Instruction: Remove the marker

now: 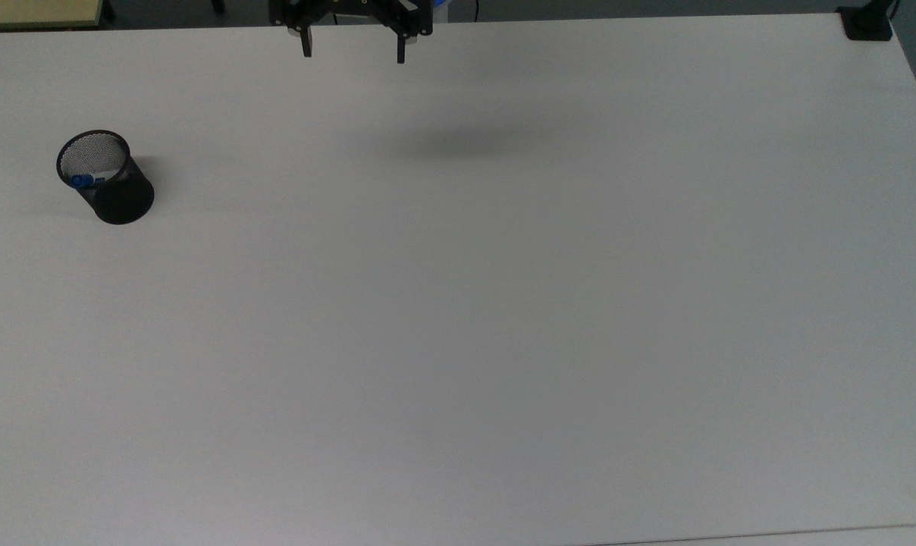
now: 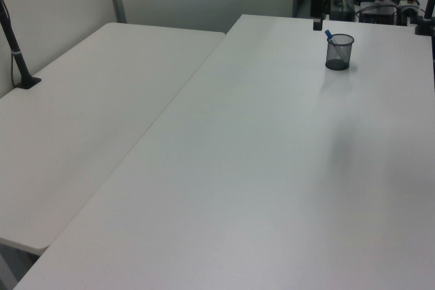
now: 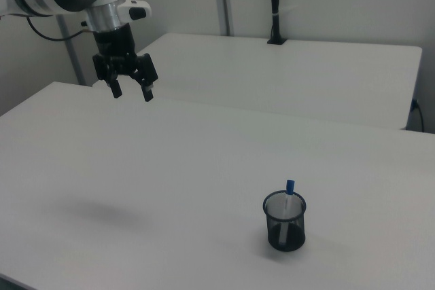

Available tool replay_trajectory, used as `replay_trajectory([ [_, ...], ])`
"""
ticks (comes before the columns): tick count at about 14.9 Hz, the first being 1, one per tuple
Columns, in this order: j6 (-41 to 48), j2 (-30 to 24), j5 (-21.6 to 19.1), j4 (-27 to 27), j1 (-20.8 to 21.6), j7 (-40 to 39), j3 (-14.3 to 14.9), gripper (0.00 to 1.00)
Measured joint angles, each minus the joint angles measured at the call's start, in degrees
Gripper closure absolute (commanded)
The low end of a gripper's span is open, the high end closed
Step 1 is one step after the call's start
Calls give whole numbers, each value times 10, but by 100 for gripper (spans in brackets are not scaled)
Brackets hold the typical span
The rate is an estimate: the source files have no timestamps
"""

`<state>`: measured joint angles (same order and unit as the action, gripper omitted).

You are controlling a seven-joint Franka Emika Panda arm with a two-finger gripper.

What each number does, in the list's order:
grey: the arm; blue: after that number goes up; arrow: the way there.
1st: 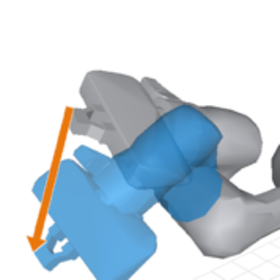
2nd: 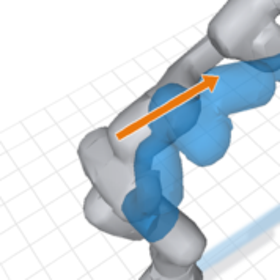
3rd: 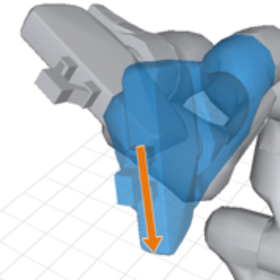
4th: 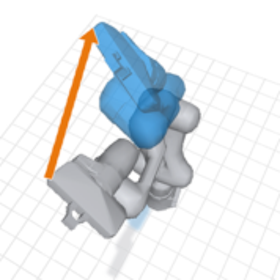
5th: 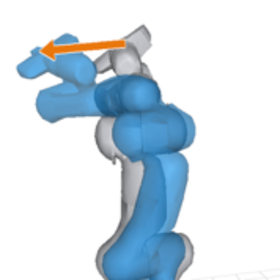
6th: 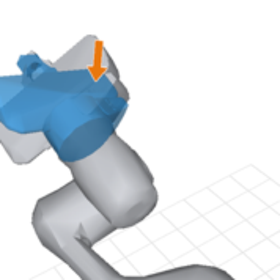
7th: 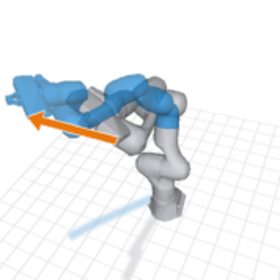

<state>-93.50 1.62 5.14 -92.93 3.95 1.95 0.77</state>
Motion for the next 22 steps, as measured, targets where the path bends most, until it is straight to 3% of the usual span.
replay_trajectory([
  [16,-3,3,0,0,-4,4,0,0],
  [22,-28,19,0,-1,-81,-23,3,0],
])
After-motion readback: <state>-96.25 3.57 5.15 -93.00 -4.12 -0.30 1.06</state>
